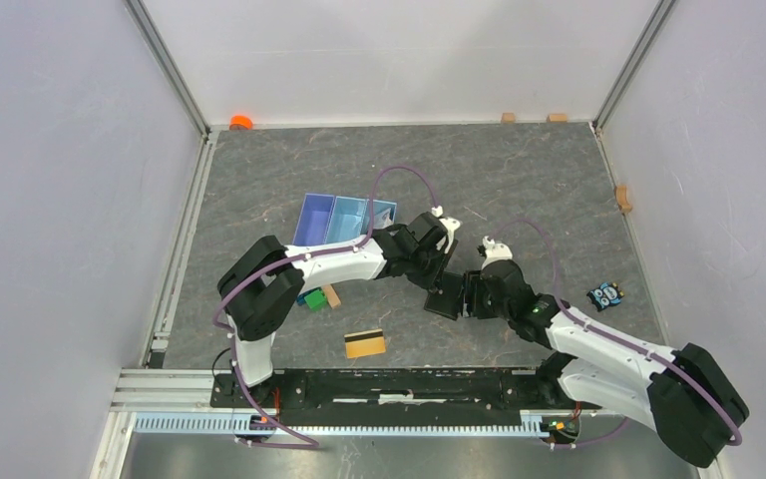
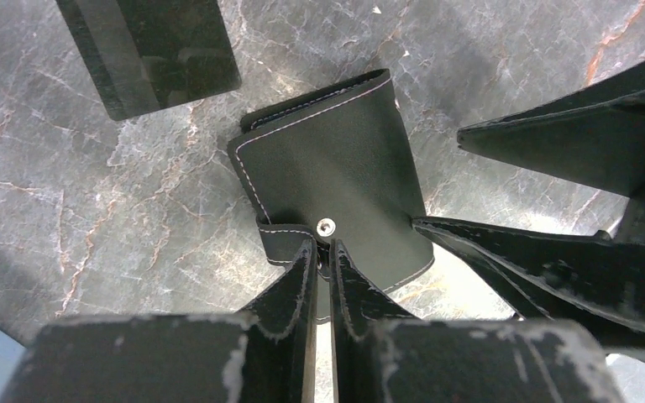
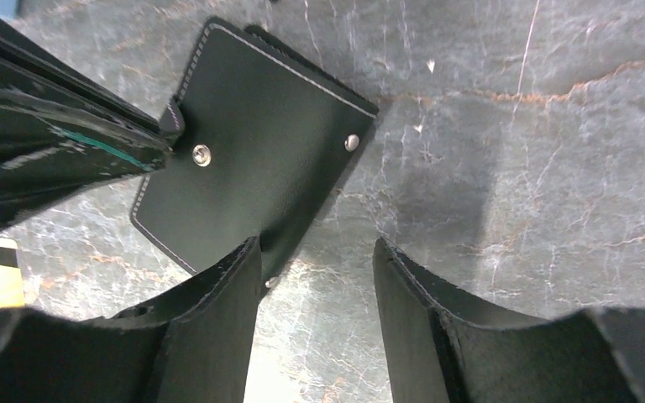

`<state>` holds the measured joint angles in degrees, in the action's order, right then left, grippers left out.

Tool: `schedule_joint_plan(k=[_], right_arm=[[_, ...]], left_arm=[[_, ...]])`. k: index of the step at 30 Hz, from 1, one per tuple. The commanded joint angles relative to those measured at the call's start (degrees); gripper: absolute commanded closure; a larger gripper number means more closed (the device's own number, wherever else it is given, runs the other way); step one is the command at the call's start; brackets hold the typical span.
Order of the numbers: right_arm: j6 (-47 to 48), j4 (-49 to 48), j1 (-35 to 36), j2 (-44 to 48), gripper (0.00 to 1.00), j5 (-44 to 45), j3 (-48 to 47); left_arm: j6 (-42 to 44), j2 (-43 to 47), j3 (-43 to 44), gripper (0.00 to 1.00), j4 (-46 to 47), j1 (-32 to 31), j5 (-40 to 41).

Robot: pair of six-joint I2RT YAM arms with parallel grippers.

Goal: Put the credit cards into the card holder
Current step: Close the card holder at the center of the board.

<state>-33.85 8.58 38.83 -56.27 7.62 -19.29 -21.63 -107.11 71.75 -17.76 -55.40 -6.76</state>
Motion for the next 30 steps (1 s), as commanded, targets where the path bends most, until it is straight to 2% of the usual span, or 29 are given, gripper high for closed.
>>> schedule_joint_plan(k=[1, 6, 11, 14, 18, 21, 24, 27, 30], right_arm=[[-1.7, -5.1, -0.3, -1.2, 0.44, -1.8, 1.6], [-1.1, -4.7, -0.3, 0.7, 0.44, -1.4, 1.6], [5.3, -8.1, -0.3, 8.5, 0.36, -4.6, 2.2], [10.4, -16.7, -0.2, 13.6, 0.25, -9.3, 5.7], [11.7, -25.3, -0.1, 14.3, 0.22, -15.8, 9.4], [10.9, -30.3, 0.3, 11.4, 0.26, -17.0, 11.1], [10.3, -35.0, 0.8, 9.6, 0.28, -17.5, 13.1], [10.1, -37.1, 1.3, 8.7, 0.28, -17.8, 14.0], [10.3, -36.2, 2.1, 8.6, 0.29, -17.8, 13.6]], left_arm=[[-2.4, 0.7, -0.7, 0.98, 3.4, 0.0, -3.0], [-2.1, 4.2, -3.8, 0.98, 4.2, 0.6, -2.2], [-4.9, 11.0, -10.1, 0.98, 8.2, 4.0, -10.3], [-7.7, 12.8, -13.7, 0.98, 10.2, 6.1, -14.9], [-11.2, 15.4, -20.3, 0.96, 14.9, 8.5, -17.0], [-13.0, 17.9, -25.0, 0.88, 17.5, 9.2, -16.3], [-13.8, 20.2, -28.6, 0.67, 21.2, 9.2, -14.9], [-13.5, 21.4, -30.5, 0.52, 21.5, 9.1, -13.3], [-12.6, 22.3, -31.0, 0.49, 20.1, 8.4, -11.4]])
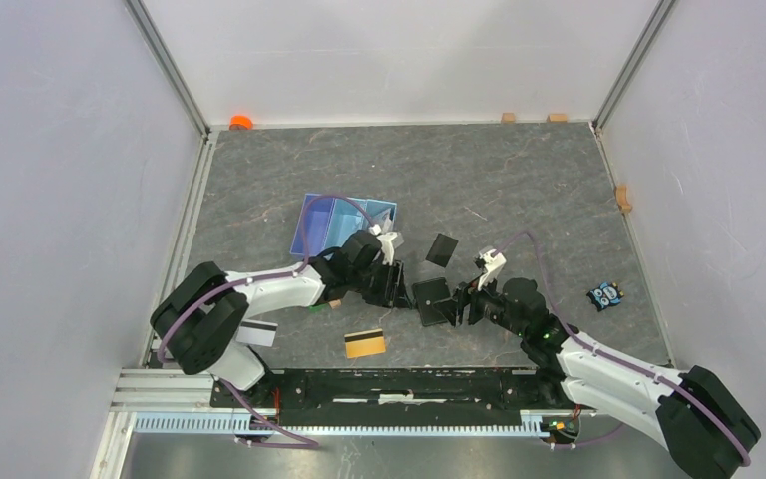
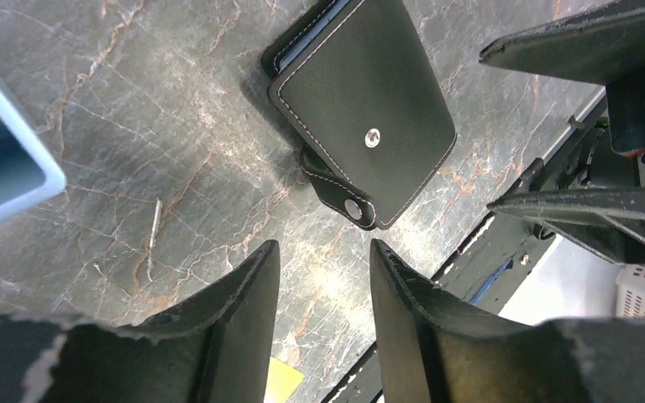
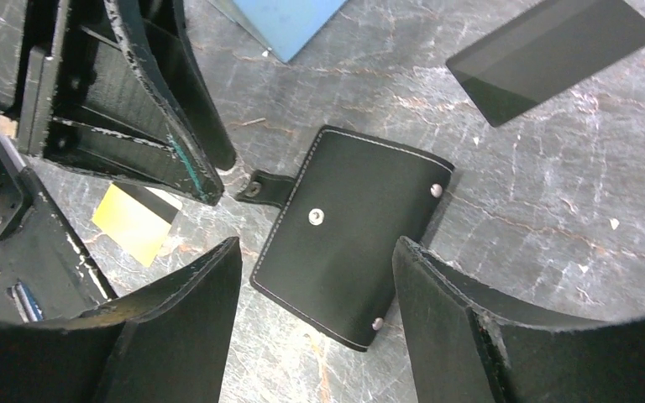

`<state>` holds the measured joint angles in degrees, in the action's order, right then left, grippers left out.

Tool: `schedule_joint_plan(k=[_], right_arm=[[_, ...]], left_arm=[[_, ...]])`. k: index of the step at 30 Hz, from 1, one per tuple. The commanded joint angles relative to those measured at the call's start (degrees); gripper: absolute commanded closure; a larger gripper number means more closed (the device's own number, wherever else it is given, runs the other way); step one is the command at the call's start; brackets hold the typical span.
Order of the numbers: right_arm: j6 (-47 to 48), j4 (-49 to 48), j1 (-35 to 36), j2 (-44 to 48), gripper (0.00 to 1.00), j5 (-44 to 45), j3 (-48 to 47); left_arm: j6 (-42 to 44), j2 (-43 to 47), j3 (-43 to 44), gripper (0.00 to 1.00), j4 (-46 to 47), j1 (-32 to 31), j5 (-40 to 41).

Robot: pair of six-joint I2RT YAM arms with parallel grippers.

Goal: Put the credit cards into the card holder
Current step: Close the card holder at the center of the board.

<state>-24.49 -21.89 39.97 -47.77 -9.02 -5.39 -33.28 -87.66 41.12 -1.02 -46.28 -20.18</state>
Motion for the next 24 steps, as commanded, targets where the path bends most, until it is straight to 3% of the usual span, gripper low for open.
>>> schedule_joint_plan(k=[1, 6, 15, 24], right_arm=[[1.1, -5.5, 1.1, 0.3, 0.29, -0.9, -0.2], [1.7, -2.1, 1.7, 1.9, 0.30, 3.0, -0.2], [-4.5, 12.2, 1.8, 6.3, 0.37, 23.5, -1.3], [-5.4, 15.5, 1.9, 8.2, 0.36, 27.1, -1.1]], left_arm=[[-1.0, 3.2, -0.5, 0.47, 3.3, -1.2, 2.8], [1.0, 3.5, 4.0, 0.42, -0.7, -5.0, 7.6], [4.5, -1.7, 14.4, 0.40, -13.1, -13.1, 26.7], [6.7, -9.9, 25.7, 0.41, -24.6, -19.4, 39.5]])
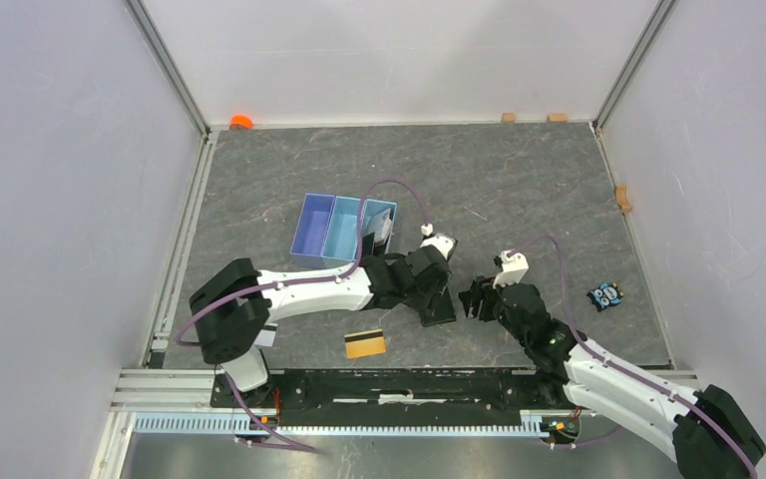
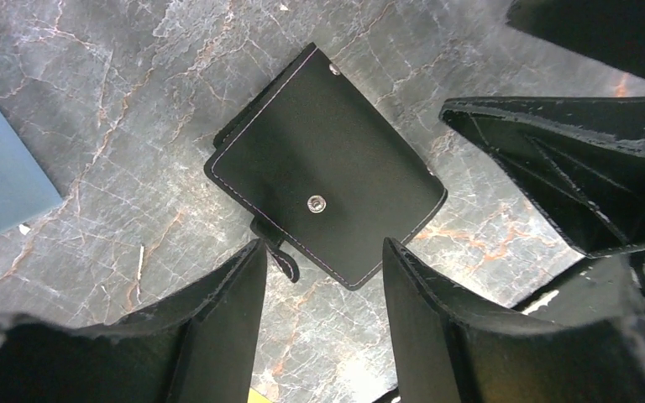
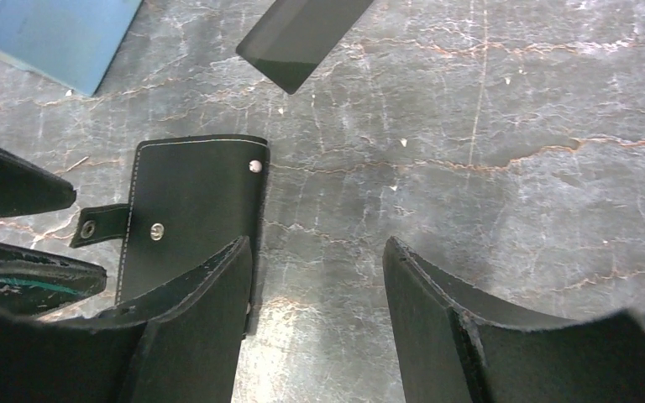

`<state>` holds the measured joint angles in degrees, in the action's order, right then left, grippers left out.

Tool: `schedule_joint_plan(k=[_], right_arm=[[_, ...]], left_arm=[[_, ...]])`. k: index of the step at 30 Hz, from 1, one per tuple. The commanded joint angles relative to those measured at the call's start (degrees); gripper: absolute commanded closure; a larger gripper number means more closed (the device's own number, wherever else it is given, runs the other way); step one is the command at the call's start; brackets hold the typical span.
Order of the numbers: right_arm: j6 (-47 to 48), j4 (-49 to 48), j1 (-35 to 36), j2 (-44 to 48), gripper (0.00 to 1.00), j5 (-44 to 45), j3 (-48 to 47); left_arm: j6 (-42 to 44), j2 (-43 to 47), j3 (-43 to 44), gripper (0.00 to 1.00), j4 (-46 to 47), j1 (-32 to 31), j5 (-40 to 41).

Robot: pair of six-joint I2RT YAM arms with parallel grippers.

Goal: Put the credit cards into the card holder
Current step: Close the card holder at the center of the board.

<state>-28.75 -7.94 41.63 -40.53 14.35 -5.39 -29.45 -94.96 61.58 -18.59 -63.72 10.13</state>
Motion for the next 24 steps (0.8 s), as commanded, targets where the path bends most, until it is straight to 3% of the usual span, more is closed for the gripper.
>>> schedule_joint_plan(k=[1, 10, 24], right_arm=[[-1.3, 1.6, 0.2, 1.3, 0.36, 3.9, -1.0], [-1.5, 2.1, 0.2, 2.8, 0.36, 5.2, 0.1], [-1.8, 2.0, 0.2, 2.2, 0.36, 5.3, 0.2]], left_arm=[[3.0, -3.4, 6.0, 0.41, -7.7, -2.4, 9.8], [2.5, -6.2, 8.6, 0.53, -12.3, -4.3, 16.0], [2.9, -6.7, 9.3, 0.65, -12.5, -4.8, 15.5]])
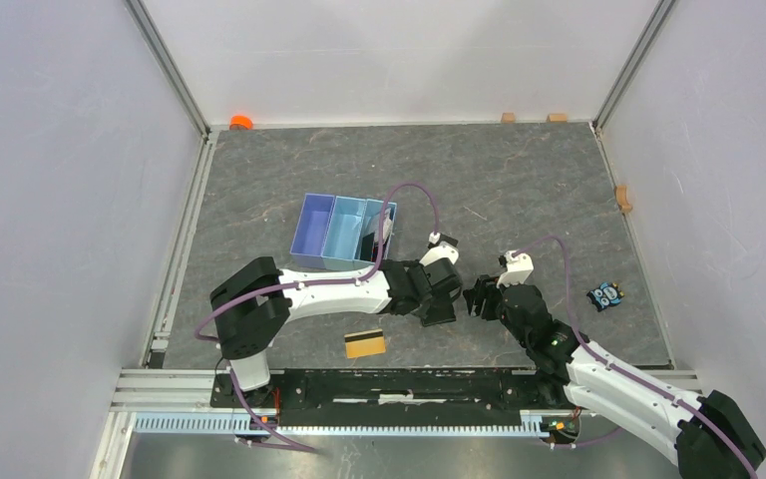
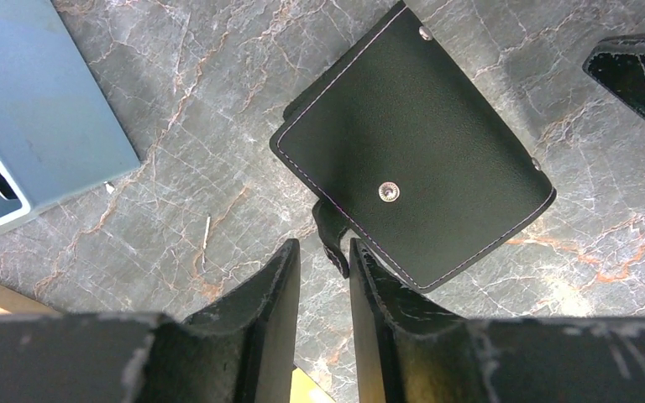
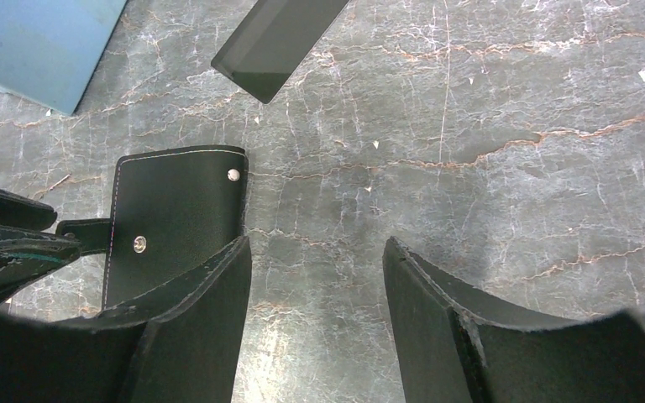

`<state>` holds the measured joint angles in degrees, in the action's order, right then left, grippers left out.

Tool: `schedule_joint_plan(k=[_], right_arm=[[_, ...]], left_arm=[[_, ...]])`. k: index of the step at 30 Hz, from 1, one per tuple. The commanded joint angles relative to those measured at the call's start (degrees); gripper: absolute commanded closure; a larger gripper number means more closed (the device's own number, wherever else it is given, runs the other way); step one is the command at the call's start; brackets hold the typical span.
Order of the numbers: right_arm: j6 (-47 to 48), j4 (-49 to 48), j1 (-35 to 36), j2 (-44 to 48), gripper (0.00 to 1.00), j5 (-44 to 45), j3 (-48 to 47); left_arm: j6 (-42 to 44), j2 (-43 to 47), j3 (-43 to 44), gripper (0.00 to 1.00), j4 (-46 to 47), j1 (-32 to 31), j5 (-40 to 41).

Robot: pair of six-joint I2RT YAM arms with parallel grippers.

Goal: Put the credit cards into the card holder
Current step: Close the card holder at the center of the board.

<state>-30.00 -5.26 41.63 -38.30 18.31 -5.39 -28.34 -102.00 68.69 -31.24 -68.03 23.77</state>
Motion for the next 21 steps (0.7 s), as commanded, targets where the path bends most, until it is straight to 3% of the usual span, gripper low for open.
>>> schedule_joint_plan(k=[1, 7, 21], right_arm=[[-0.6, -0.7, 0.1, -0.3, 0.36, 1.2, 0.1], [-0.6, -0.9, 0.2, -1.1, 0.36, 0.9, 0.0], [-0.6, -1.0, 0.1, -1.8, 0.36, 0.7, -0.1]], left_arm=[[1.9, 0.5, 2.2, 0.66, 0.2, -0.5, 1.9], [1.9, 0.9, 2.1, 0.72, 0.0, -0.6, 2.1], [1.6, 1.7, 2.8, 0.72, -1.0, -0.9, 2.2]])
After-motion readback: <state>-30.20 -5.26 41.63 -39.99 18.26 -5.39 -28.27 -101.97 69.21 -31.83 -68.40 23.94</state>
